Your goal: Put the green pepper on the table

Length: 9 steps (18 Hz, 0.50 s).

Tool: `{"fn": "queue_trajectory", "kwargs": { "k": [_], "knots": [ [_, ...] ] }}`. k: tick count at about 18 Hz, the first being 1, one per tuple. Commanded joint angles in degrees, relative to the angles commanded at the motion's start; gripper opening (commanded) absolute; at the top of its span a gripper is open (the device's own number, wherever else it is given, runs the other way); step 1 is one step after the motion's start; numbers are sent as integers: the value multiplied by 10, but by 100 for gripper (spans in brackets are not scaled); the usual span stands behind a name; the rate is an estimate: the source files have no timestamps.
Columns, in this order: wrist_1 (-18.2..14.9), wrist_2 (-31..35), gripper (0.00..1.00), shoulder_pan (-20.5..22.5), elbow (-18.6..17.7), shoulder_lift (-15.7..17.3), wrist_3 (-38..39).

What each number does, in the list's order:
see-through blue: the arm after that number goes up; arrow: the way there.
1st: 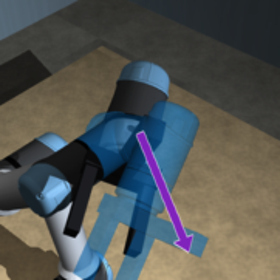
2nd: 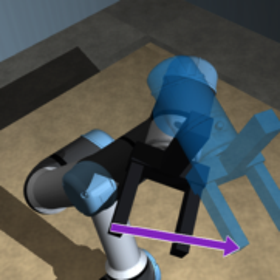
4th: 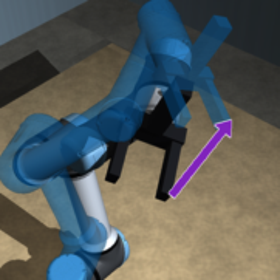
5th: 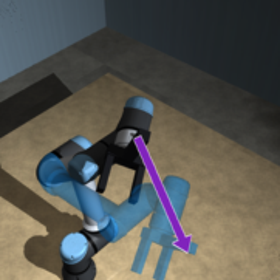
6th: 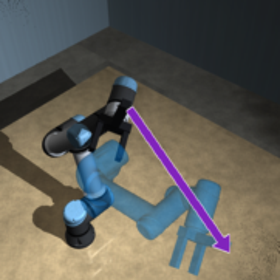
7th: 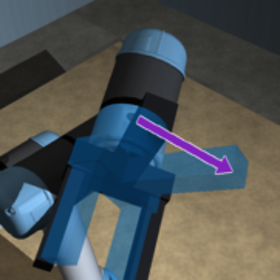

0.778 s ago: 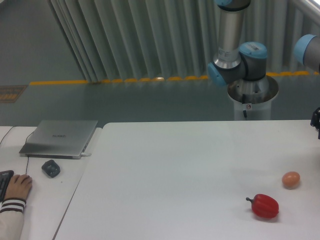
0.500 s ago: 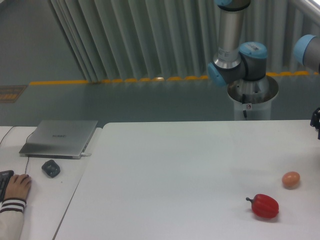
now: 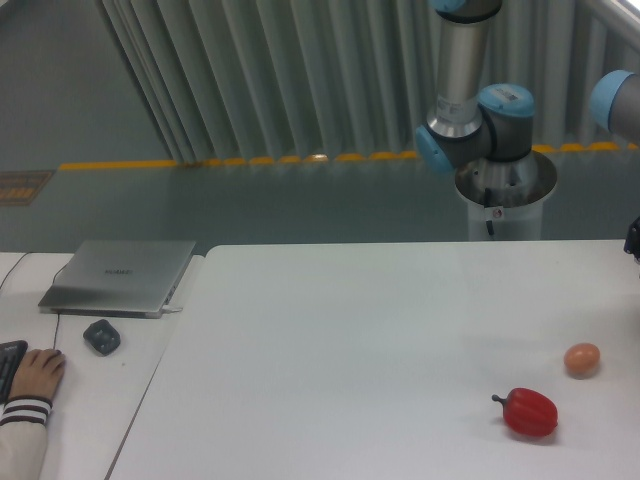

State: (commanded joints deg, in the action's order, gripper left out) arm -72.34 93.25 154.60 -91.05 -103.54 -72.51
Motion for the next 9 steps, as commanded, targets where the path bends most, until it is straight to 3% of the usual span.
{"fn": "queue_trajectory", "kwargs": {
  "k": [9],
  "knots": [
    [16,17,100,17,5,1,-11]
  ]
}}
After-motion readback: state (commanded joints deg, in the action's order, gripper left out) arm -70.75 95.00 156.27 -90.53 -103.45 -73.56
